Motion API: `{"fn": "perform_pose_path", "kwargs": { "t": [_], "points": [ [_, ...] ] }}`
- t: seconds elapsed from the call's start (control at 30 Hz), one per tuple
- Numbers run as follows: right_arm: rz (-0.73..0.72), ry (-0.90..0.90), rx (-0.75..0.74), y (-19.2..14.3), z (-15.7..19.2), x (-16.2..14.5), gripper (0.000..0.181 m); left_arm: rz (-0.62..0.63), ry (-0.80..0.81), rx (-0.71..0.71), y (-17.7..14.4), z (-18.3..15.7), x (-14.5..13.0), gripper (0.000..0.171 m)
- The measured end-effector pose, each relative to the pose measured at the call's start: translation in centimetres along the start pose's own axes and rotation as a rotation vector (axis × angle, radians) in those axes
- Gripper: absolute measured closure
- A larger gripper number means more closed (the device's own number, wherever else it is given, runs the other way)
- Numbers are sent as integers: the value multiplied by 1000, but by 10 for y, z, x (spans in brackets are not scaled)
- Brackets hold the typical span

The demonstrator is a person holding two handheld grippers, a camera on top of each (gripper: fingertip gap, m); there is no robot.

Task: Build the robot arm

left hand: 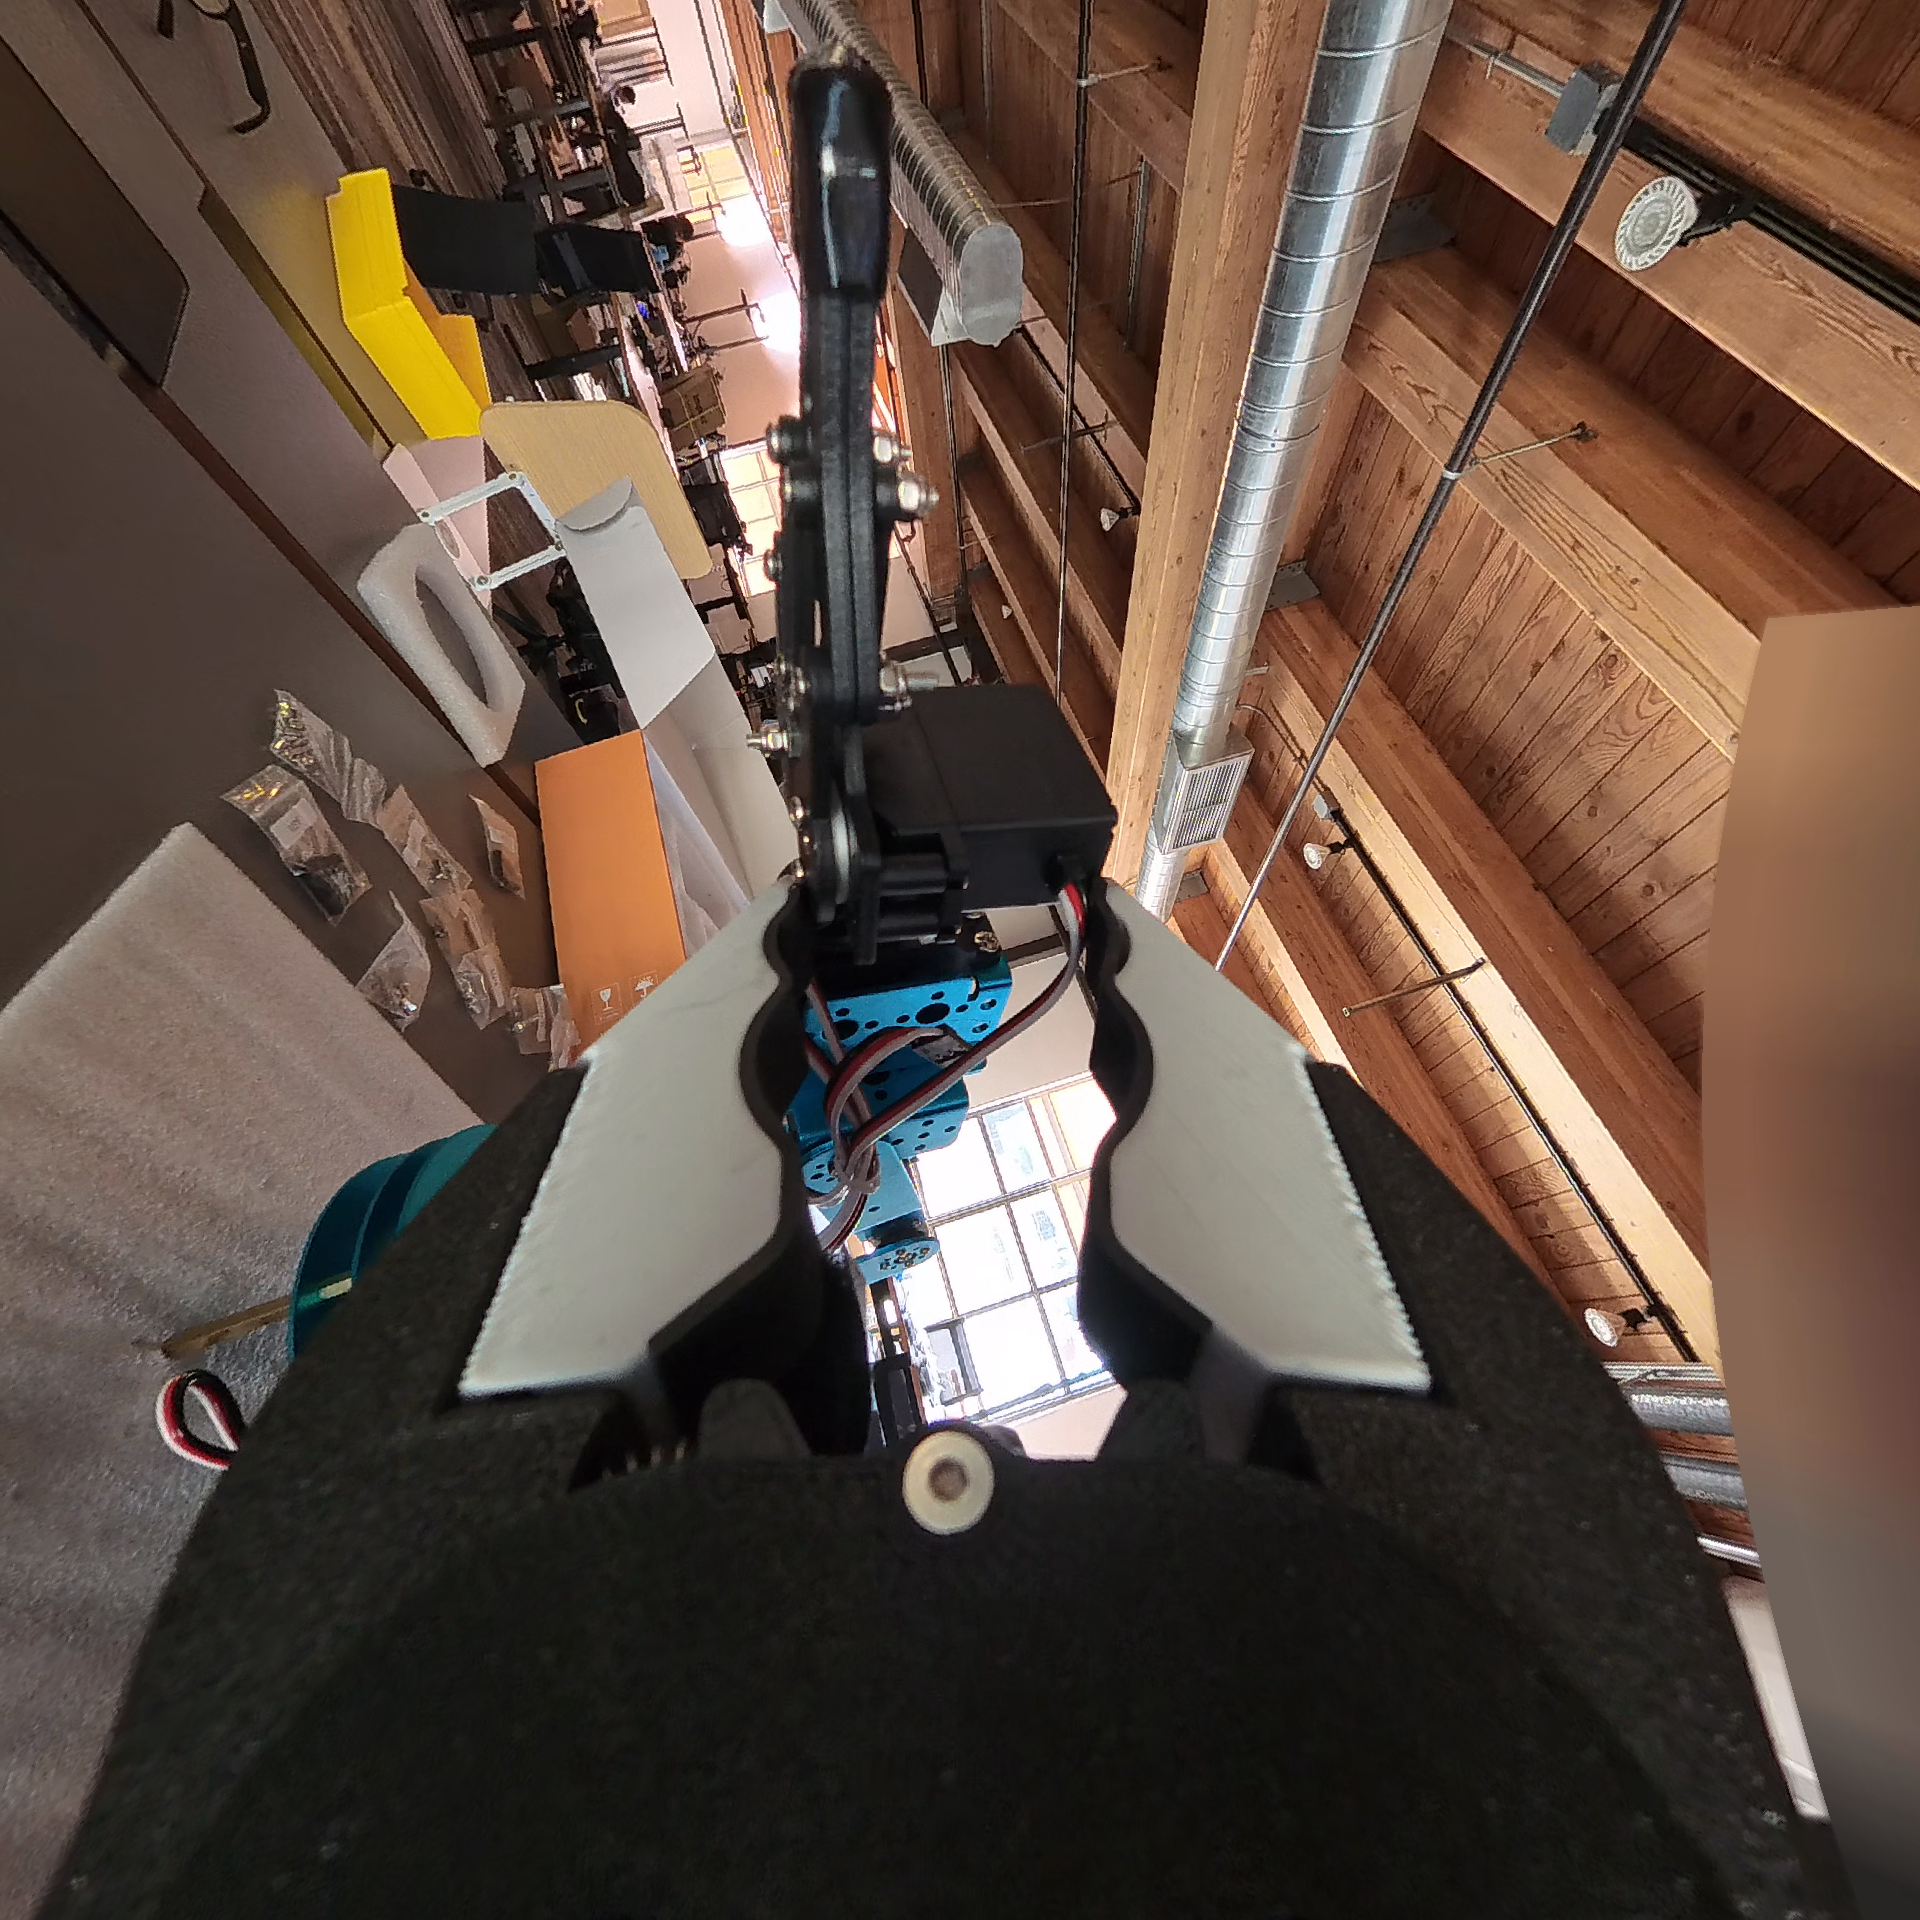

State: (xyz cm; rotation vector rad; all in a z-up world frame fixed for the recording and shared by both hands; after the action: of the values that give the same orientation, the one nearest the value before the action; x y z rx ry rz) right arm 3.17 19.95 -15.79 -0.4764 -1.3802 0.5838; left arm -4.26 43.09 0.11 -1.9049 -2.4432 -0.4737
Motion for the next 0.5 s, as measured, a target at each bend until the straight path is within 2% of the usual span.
{"fn": "perform_pose_path", "kwargs": {
  "t": [0.13, 0.2, 0.4, 0.5],
  "points": [
    [59, -43, -30, 10, -17, -18, 171, 2, 1, -1, 0, 0, 0, 119],
    [71, -52, 10, 16, -18, -25, 169, 4, 1, 0, -1, -1, -1, 119],
    [56, -183, 81, 24, -5, -9, 173, 5, 8, 1, -1, -1, -1, 119],
    [115, -239, 76, 32, -1, -9, 174, 1, 7, 1, -1, -1, -1, 119]
  ]
}}
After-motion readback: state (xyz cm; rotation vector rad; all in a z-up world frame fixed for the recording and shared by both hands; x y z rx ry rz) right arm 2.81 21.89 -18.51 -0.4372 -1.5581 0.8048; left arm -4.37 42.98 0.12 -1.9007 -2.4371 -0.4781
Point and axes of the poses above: each gripper's, where its closed fingertips meet, y out along the fingers, x out of its top, z = x × y across the jaws, the point moved 5 cm from there along -y, back along the fingers, and after that the axes turned 5 degrees about -z, right-handed, at the moved point
